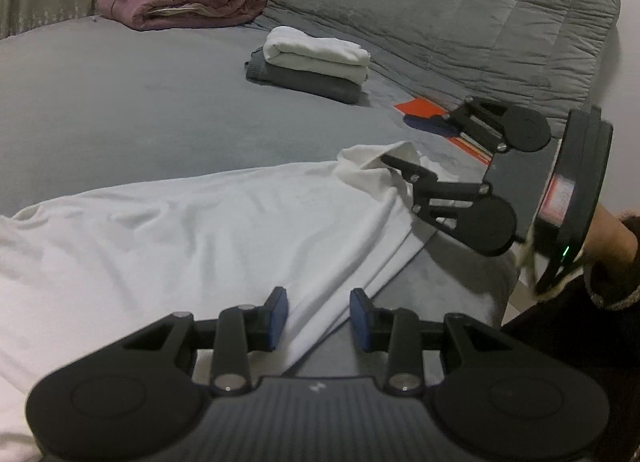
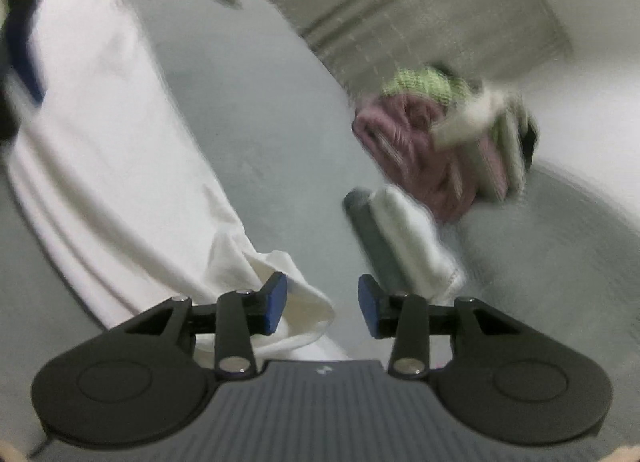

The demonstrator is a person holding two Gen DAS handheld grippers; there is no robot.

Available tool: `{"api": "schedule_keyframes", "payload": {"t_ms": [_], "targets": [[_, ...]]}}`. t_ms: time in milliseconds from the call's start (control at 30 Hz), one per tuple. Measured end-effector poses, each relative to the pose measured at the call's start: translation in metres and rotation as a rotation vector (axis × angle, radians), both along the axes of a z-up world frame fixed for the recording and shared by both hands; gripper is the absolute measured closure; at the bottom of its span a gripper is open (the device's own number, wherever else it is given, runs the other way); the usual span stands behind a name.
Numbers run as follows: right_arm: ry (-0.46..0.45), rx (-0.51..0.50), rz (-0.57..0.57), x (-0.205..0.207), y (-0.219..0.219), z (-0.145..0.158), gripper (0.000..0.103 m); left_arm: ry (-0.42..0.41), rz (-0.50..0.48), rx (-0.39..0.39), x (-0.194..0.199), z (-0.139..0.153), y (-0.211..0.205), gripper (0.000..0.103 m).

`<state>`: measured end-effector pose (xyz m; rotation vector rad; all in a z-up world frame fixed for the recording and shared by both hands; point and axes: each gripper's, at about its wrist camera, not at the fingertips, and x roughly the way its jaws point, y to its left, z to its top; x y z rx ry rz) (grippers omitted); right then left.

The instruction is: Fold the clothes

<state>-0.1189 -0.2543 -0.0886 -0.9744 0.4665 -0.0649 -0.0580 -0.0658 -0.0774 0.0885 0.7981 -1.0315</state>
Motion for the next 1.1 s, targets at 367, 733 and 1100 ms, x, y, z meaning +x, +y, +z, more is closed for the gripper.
{"api": "schedule_keyframes", "payload": {"t_ms": [367,733,1100], "targets": [[0.110,0.056,0.061,0.017,-0.008,0.001,0.088,-0.002,0.001,0.000,0.000,0.000,-0.002,0.065],[-0.019,0.549,-0.137,0.017,-0.052,0.043,0.098,-0.027,0.003,0.008,-0.005,0.000,-0.005,0.062],[-0.069,1.084,-0.380,-0.007,-0.140,0.051,0.101,-0.057,-0.008,0.010,-0.008,0.001,-0.019,0.061]]}}
